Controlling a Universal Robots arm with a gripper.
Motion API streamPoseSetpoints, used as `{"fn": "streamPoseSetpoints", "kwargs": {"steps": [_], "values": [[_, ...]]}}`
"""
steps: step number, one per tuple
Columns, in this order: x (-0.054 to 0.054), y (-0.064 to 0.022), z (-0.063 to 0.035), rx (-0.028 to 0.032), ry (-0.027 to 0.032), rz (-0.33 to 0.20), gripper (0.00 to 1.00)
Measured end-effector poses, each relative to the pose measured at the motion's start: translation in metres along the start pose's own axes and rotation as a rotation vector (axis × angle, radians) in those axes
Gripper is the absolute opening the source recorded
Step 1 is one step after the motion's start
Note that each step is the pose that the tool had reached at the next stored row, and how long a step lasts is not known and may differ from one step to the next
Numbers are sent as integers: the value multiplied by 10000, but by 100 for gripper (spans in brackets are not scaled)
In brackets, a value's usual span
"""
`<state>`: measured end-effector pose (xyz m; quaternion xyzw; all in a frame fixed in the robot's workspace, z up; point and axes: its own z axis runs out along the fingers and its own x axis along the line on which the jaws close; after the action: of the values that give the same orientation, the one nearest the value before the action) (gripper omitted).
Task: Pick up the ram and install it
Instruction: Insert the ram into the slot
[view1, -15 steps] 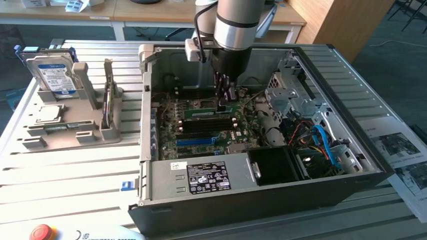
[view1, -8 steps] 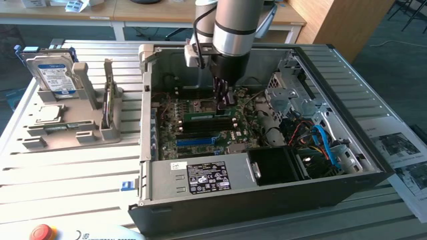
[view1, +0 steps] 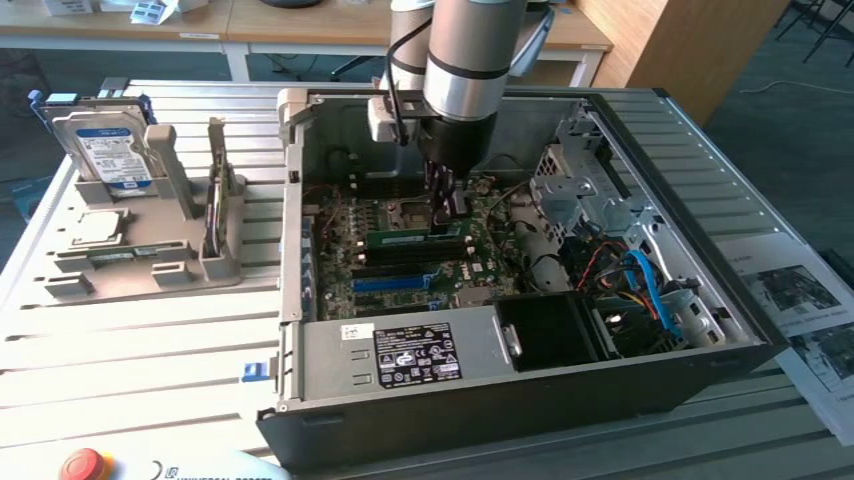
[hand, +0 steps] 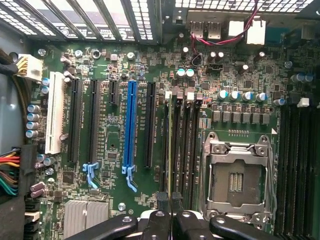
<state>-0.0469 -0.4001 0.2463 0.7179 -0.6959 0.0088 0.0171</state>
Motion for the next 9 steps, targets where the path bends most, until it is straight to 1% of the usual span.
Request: {"fn": "streamPoseSetpoints", "kwargs": {"steps": [3, 9], "values": [[0, 0, 1, 0, -1, 7, 12], [1, -3, 4, -7, -4, 192, 12]]}}
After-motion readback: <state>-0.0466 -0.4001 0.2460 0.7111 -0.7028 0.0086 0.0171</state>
